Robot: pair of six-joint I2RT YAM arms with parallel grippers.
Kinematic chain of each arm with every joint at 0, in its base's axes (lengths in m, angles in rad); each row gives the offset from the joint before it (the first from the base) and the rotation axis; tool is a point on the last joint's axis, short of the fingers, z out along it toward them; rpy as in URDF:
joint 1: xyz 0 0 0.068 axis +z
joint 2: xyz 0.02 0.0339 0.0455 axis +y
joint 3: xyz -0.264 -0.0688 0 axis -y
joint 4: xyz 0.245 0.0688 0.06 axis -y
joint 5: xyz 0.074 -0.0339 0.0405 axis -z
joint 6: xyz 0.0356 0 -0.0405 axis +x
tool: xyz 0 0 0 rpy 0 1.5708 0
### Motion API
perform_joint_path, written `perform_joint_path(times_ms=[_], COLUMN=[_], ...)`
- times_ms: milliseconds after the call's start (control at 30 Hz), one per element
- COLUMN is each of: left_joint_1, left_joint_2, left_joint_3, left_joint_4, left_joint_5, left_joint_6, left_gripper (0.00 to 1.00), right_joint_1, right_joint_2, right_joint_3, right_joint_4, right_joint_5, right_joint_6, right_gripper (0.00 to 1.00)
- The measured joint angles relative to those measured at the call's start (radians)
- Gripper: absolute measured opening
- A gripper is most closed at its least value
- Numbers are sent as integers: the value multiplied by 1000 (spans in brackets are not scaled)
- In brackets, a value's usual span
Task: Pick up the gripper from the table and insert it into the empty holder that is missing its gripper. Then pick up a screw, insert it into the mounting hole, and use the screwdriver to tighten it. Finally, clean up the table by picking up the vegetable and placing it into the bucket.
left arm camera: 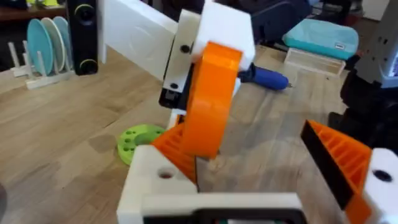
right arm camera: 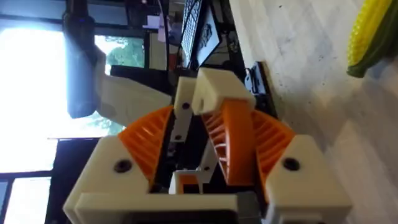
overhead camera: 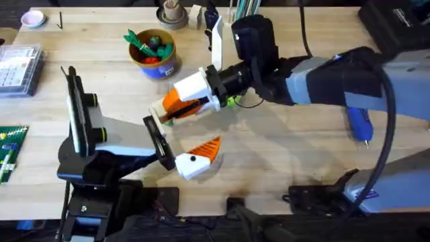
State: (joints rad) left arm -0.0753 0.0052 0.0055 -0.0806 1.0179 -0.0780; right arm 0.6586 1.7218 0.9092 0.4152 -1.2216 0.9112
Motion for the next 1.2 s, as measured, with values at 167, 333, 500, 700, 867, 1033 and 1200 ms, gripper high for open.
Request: perform_joint_path(times_ms=[167,333,500,700,867,1033,1200], left_joint_1=[-4,-6,-6,-6,-6,-6,-6], left_joint_2=[0,0,0,0,0,0,0], left_joint_3=[0,0,0,0,0,0,0], left_joint_4=[-8,-10,-10,-10,-10,-10,-10], left_joint_5=[38,53,61,63,63,63,63], left_joint_6=[2,2,2,2,2,2,2], left_gripper=[993,992,992,993,993,993,993], right_joint_1=[2,-15,-81,-169,-254,-330,-359], right_joint_2=[0,0,0,0,0,-5,-98], right_joint_3=[0,0,0,0,0,0,3], right_joint_4=[6,5,5,5,-7,-162,-454], right_joint_5=[-50,-70,-51,44,142,255,384], right_joint_6=[-3,-16,-55,-125,-195,-316,-502], right_gripper=[879,889,892,892,894,894,896])
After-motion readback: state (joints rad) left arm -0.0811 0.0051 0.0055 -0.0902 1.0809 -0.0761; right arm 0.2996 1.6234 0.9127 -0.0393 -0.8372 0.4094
